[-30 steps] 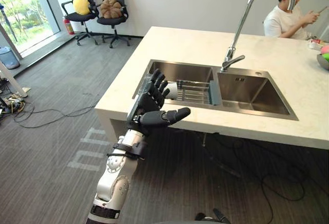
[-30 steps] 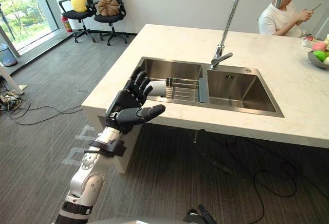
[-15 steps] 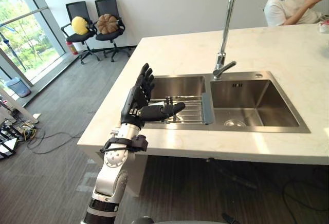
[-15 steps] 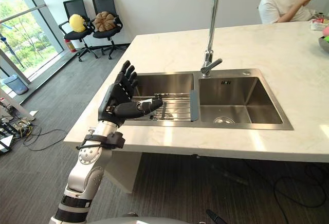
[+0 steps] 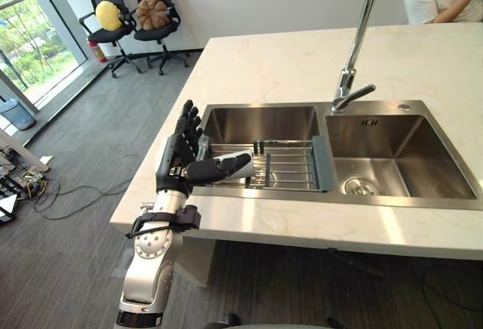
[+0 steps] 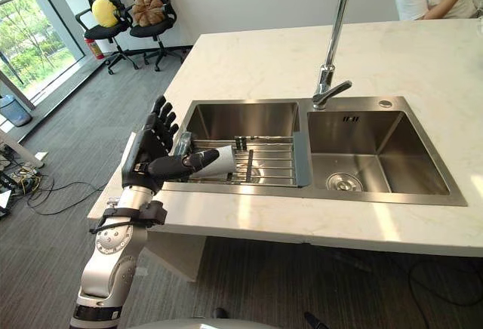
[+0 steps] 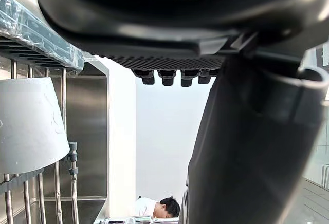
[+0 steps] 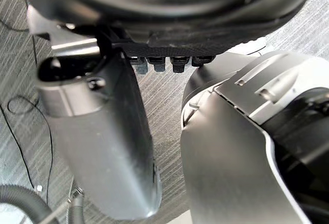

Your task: Walk over to the sink, pick up the cup, carry it to the dishwasher, place the cup inside the dishwasher, then close the dishwasher door

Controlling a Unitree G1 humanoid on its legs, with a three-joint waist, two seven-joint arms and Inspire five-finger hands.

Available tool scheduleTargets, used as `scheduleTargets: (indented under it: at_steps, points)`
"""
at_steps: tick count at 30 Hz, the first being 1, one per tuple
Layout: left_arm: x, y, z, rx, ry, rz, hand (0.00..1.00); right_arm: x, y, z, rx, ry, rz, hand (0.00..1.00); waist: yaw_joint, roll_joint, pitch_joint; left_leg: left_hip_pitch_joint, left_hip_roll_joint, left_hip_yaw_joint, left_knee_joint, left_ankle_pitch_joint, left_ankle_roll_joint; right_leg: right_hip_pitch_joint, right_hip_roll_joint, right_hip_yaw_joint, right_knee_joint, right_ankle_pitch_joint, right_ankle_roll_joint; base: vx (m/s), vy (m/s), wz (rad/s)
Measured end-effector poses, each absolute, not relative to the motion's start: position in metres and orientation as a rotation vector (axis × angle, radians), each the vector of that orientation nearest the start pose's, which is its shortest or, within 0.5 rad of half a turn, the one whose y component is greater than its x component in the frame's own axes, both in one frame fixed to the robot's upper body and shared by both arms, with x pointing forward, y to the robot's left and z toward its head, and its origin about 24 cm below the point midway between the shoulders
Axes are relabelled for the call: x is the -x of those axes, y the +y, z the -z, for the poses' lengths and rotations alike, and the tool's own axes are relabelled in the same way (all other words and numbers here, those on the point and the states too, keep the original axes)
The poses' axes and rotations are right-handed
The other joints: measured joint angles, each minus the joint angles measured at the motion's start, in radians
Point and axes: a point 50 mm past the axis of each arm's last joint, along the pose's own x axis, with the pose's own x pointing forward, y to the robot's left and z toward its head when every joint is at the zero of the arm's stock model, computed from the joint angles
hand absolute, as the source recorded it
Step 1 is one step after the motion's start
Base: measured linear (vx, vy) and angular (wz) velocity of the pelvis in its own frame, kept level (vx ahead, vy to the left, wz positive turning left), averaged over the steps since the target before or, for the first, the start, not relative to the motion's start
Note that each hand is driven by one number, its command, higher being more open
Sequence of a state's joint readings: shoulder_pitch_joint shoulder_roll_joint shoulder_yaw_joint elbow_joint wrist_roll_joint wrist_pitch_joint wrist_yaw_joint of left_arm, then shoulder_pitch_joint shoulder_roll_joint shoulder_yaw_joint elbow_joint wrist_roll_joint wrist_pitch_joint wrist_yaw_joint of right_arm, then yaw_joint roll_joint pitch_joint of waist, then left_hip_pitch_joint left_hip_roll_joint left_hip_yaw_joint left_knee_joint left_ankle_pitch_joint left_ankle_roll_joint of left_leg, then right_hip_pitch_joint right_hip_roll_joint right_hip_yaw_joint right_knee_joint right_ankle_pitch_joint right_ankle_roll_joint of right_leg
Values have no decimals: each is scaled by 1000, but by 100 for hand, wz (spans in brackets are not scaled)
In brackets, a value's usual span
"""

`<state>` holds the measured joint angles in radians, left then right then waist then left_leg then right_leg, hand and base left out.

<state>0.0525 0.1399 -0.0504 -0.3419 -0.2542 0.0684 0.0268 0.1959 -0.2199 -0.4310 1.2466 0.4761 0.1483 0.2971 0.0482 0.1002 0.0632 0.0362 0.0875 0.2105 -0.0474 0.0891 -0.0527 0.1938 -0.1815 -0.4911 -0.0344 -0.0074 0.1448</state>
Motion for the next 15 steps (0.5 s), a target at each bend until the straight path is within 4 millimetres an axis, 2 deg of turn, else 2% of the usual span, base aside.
scheduleTargets:
  at_steps: [7,9,11,12,13,14,15]
  points:
    - [-230,146,-96,106,-180,205,100,1,-252,164,-676,1230,592,100,19,-14,9,31,-5,16,-22,-2,-1,0,-10,11,21,-17,-1,19,1,-6]
    - [-228,144,-96,97,-177,239,100,-2,-254,164,-673,1214,589,100,19,-21,12,41,-14,22,-23,-13,1,-24,-32,20,93,-59,0,-11,65,-5]
    - [-227,140,-99,67,-192,290,100,-4,-255,163,-714,1169,622,100,7,-61,4,48,-53,20,-15,-35,12,-73,-111,17,236,-151,1,12,94,17]
    - [-226,139,-101,61,-201,304,100,-3,-255,163,-732,1156,640,100,5,-72,6,48,-68,19,3,-51,11,-73,-131,12,260,-164,-1,93,115,24]
    - [-224,135,-105,63,-227,328,100,0,-260,161,-777,1110,710,100,-2,-78,10,57,-84,2,13,-80,35,-113,-179,-3,426,-177,-47,103,106,24]
    - [-224,136,-104,56,-225,327,100,-1,-262,160,-794,1078,733,100,-11,-81,12,71,-91,-8,13,-84,40,-154,-208,14,543,-158,-90,92,112,24]
    - [-225,136,-103,40,-222,327,100,-1,-261,160,-802,1066,739,100,-17,-82,12,88,-91,-15,13,-89,45,-177,-218,34,599,-135,-124,103,91,23]
